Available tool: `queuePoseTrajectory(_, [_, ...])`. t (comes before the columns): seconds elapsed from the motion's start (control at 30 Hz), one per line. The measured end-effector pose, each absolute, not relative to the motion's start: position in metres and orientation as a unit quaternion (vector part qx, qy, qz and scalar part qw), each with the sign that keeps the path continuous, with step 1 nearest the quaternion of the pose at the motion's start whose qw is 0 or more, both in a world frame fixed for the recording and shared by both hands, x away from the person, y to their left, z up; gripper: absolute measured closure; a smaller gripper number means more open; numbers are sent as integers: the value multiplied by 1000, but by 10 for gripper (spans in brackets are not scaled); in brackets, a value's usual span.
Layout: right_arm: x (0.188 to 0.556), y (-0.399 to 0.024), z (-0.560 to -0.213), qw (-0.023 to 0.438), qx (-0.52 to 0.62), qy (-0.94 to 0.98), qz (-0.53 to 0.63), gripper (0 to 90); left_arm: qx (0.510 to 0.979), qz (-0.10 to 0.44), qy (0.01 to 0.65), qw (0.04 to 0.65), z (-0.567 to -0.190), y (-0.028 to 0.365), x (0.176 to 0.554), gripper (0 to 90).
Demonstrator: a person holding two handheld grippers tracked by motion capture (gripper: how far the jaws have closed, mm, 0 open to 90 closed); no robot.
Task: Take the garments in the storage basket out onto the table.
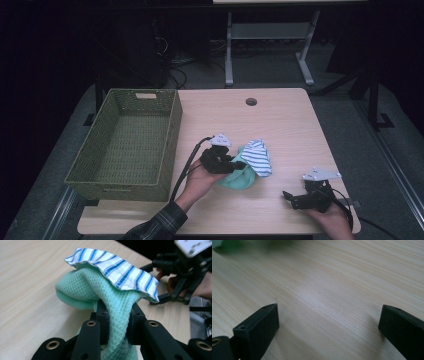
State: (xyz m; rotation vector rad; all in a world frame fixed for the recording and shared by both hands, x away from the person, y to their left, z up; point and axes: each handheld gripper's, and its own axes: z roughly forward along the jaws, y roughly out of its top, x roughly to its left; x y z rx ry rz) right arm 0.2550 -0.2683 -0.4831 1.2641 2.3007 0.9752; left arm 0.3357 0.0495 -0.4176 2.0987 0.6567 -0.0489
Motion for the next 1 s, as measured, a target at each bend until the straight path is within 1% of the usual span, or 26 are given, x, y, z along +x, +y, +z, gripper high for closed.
queuePoseTrajectory(0.3, [255,-268,-483,169,446,809,343,27,863,-33,278,421,-447,40,342,747])
queuePoseTrajectory(0.53, [255,-268,-483,169,446,810,343,27,874,-31,282,394,-462,35,345,745])
queuePoseTrajectory(0.67, [255,-268,-483,169,445,810,343,27,872,-38,286,394,-466,35,346,729])
queuePoseTrajectory(0.7, [255,-268,-483,169,446,810,343,27,873,-35,285,394,-466,35,346,713])
queuePoseTrajectory(0.87, [255,-268,-483,169,445,810,343,27,876,-21,285,389,-461,35,344,482])
queuePoseTrajectory(0.97, [255,-268,-483,169,444,811,343,27,876,-14,280,392,-451,38,343,399])
queuePoseTrajectory(1.0, [255,-268,-483,168,444,811,343,27,875,-11,280,394,-448,40,343,384])
